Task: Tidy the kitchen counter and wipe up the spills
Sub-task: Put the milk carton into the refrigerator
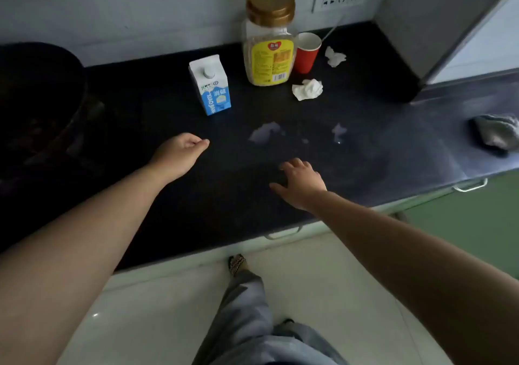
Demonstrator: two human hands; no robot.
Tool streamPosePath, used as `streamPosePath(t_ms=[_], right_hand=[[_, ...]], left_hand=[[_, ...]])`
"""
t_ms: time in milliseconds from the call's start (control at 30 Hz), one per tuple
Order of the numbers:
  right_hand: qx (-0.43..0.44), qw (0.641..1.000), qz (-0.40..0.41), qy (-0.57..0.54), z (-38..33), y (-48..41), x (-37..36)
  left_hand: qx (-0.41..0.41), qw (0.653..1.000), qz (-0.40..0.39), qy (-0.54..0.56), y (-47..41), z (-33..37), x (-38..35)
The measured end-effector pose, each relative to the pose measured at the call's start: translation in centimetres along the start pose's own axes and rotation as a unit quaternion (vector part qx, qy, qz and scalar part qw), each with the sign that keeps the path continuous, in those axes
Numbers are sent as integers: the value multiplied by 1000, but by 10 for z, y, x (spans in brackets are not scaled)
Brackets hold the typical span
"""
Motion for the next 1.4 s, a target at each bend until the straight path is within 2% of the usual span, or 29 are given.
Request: streamPosePath(t_ms=[167,267,500,667,767,967,1167,1267,1400], right_hand=[[21,997,45,51,-3,-30,-25],[28,995,80,46,5,-34,-33],[20,996,85,32,10,-37,-36],[19,996,83,31,11,-38,-36],[21,996,79,31,12,-38,-35],[38,997,67,9,9,-37,-30],[100,994,8,-31,21,-31,-4],[133,990,-3,-39,40,-19,10],[177,982,-12,-70,74,13,19]], left_hand=[[9,996,83,10,-77,-6,21],[5,996,89,7,-116,-7,23],[-64,993,97,37,-159,-14,11],[-54,987,129,81,-172,-15,12],[-58,988,129,66,-177,-13,14],[-34,983,173,47,-138,-1,8],[9,969,238,64,-48,21,-6],[45,953,280,106,10,38,-29],[99,914,348,182,91,55,-76]])
Point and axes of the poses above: each hand's wrist, its own y-axis away from the middle knuckle, its own x-axis out of the back of the hand, z = x × y, the point moved 2 cm from there along -y, towards the middle knuckle, and after that the axes turned 11 degrees about -x, right-handed, at the moved point
